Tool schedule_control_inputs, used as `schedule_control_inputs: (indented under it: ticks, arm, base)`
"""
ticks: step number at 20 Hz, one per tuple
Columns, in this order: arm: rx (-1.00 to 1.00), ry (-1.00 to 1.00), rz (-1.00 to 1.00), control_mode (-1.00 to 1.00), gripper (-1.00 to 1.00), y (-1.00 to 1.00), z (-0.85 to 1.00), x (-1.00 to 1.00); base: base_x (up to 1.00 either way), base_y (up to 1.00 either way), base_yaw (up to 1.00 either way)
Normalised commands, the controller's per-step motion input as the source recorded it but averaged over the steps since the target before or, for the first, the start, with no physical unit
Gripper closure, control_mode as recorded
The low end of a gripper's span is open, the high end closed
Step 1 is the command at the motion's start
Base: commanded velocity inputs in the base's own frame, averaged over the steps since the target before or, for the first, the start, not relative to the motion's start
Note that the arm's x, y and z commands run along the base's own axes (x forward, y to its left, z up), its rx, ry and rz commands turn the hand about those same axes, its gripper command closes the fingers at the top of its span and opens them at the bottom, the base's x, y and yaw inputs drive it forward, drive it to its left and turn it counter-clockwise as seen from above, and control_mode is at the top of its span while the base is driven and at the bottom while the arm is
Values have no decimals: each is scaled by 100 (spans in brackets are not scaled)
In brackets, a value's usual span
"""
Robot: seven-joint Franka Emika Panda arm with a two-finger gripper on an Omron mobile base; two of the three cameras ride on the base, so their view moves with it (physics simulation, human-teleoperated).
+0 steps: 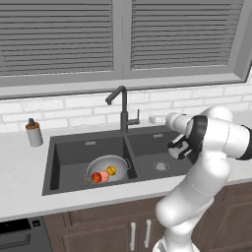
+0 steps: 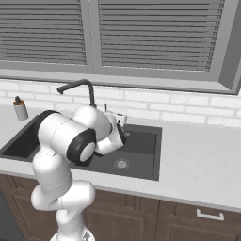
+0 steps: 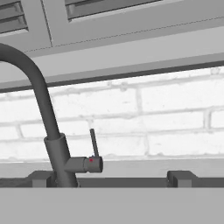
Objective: Put the colander in the sink, put the tangerine, peach, apple in the colander, and turn on the sink faucet and pour water over the colander.
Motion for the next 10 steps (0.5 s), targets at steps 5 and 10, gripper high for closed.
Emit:
schedule_control_inputs:
  ticks: [5, 10]
  arm:
    - [0, 4, 0, -100, -100, 0, -13, 6]
    - [0, 8, 0, -100, -100, 2, -12, 11]
  base:
    - [0, 0, 0]
    - [0, 0, 0]
